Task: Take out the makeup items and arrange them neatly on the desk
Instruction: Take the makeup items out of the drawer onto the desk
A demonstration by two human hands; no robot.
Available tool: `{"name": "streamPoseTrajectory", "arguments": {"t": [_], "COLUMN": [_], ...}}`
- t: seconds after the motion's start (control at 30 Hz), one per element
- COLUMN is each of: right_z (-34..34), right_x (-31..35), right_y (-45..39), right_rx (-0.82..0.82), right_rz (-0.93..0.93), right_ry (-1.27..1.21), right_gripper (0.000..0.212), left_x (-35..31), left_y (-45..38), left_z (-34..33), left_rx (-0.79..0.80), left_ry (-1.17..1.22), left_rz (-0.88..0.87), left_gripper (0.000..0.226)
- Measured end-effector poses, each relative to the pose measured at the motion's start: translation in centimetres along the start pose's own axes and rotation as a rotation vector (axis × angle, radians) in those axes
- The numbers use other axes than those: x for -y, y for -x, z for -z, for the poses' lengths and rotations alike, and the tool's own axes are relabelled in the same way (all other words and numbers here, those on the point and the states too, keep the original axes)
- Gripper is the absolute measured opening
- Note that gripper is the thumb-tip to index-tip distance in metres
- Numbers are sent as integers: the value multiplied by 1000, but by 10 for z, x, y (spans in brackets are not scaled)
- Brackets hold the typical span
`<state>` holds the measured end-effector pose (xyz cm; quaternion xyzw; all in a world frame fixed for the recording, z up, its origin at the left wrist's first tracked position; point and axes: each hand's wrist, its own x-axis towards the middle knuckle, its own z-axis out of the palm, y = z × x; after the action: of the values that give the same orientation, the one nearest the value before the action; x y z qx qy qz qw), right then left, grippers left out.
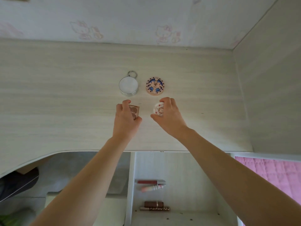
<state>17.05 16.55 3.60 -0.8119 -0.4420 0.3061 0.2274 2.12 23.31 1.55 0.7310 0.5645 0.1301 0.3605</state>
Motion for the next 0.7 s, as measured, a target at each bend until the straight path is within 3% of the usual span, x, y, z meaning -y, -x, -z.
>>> {"name": "streamPoseTrajectory", "arguments": {"t": [0.27, 0.5, 0.7], "right_z": [-18, -22, -24], "right_x": [0, 0, -1], "right_y": [-7, -6, -4], "right_rx": [19, -5, 2], "right_rz": [119, 103, 109], "right_ry": [189, 299, 250], "right_gripper": [59, 63, 68], "left_x": [6, 7, 13], "left_y": [-5, -6, -6], "left_z": [-9, -13, -12], "left_rx": [-58, -69, -62], "left_ry": [-253, -360, -410], "left_rz": [-17, -27, -1], "left_gripper": [70, 68, 74]}}
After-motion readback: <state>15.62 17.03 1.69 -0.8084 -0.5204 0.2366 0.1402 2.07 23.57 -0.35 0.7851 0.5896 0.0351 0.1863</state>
